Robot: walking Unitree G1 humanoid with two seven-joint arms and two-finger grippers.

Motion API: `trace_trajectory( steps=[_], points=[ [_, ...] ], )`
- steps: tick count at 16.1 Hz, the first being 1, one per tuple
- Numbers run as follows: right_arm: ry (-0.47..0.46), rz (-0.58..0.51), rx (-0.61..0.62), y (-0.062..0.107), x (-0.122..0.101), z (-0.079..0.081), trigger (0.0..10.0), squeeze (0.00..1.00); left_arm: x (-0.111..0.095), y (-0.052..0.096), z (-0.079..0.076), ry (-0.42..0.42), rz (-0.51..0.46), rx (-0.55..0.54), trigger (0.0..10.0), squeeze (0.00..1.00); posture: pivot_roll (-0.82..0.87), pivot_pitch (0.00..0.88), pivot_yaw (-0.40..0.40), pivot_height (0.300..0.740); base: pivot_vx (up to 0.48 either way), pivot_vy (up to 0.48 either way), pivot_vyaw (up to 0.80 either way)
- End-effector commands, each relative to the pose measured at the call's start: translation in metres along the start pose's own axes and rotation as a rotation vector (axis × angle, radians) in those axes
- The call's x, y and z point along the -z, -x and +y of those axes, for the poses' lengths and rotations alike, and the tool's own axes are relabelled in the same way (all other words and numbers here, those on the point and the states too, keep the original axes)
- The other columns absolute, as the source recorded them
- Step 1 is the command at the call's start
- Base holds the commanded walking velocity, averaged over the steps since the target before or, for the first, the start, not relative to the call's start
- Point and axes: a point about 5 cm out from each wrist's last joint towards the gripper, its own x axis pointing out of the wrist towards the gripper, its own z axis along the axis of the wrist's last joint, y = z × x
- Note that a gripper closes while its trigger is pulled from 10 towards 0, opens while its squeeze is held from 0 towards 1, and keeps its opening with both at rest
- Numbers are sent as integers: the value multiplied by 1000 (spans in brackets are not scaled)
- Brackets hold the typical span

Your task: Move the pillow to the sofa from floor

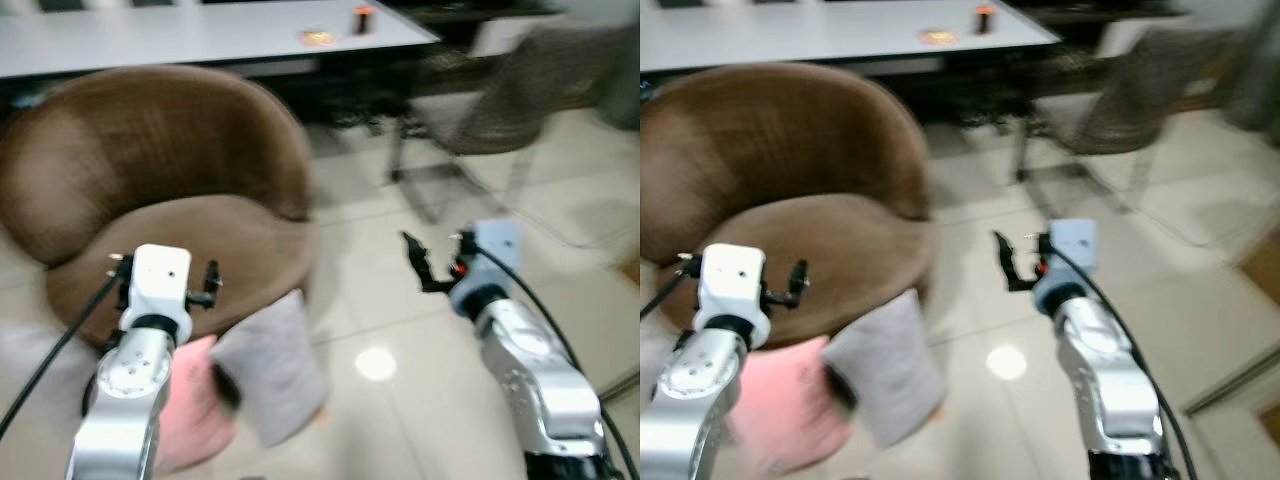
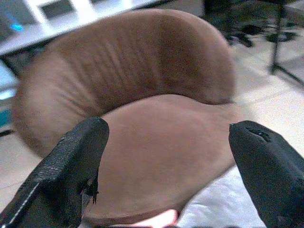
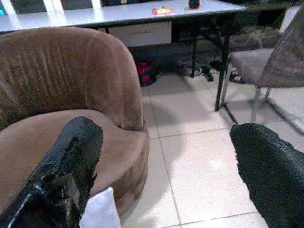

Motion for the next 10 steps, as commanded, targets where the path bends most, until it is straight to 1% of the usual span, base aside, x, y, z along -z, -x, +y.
trace_trajectory(
  steps=[1, 2, 3, 5, 7, 10],
  points=[
    [1, -11, 6, -1, -3, 2, 10000, 1000, -4, -1, 5, -34, -36, -24, 10000, 0, -121, 0, 6, 740, 0, 0, 800],
    [10, -18, 29, 0, -4, 0, 10000, 1000, -4, -2, 5, -37, -52, -7, 10000, 0, -125, 0, 9, 740, 0, 0, 800],
    [1, -26, 58, 0, -5, -2, 10000, 1000, -4, -2, 5, -21, -52, -1, 10000, 0, -125, 0, 9, 740, 0, 0, 0],
    [22, -28, 81, -2, -7, -5, 10000, 1000, -6, -3, 5, 5, -62, -5, 10000, 0, -127, 0, 5, 740, 0, 0, 0],
    [52, -31, 80, -3, -9, -4, 10000, 1000, -7, -3, 5, 17, -70, 8, 10000, 0, -127, 0, 5, 740, 0, 0, 0],
    [72, -43, 89, -1, -11, -3, 10000, 1000, -8, -2, 6, 27, -80, 15, 10000, 0, -125, 0, 10, 740, 296, 0, 0]
  ],
)
